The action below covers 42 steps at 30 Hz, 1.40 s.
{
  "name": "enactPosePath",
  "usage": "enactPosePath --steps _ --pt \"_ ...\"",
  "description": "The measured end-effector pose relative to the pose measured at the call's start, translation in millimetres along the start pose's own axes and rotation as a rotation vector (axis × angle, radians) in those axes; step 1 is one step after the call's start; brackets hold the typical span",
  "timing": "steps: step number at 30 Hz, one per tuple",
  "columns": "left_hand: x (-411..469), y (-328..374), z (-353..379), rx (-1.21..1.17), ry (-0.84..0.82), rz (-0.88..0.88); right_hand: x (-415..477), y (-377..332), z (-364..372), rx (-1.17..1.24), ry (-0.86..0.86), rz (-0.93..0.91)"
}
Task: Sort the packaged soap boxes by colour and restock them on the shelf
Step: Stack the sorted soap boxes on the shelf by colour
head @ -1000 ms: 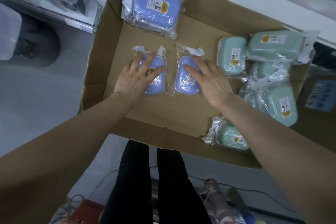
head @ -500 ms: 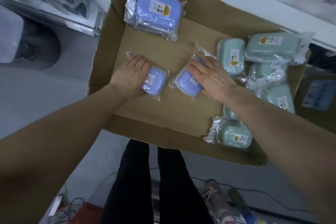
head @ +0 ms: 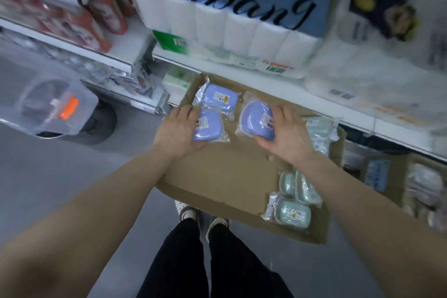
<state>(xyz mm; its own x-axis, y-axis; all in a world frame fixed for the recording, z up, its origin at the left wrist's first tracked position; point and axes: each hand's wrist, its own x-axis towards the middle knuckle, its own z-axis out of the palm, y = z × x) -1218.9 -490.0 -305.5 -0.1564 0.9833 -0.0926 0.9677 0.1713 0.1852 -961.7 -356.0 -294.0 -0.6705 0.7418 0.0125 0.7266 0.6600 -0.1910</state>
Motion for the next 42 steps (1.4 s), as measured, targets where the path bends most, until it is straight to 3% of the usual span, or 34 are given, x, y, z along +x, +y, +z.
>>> enactPosePath --steps 14,23,31,36,42 --pt "25.3 -19.7 -203.6 0.043 0.489 -0.033 66.3 -39.8 -185.7 -0.048 0.297 -0.160" --pt "106.1 -60.1 -333.7 0.023 0.691 0.096 134.0 -79.9 -269.9 -0.125 0.507 -0.206" --pt "207.0 -96.9 -431.0 0.051 0.635 0.158 200.0 -98.1 -324.6 -0.119 0.611 -0.096" --pt "257.1 -103.6 -466.0 0.092 0.491 0.177 227.8 -99.2 -341.5 -0.120 0.624 -0.033" --pt "294.0 -114.6 -464.8 -0.024 0.268 0.289 256.4 -96.3 -347.4 -0.210 0.583 0.012"
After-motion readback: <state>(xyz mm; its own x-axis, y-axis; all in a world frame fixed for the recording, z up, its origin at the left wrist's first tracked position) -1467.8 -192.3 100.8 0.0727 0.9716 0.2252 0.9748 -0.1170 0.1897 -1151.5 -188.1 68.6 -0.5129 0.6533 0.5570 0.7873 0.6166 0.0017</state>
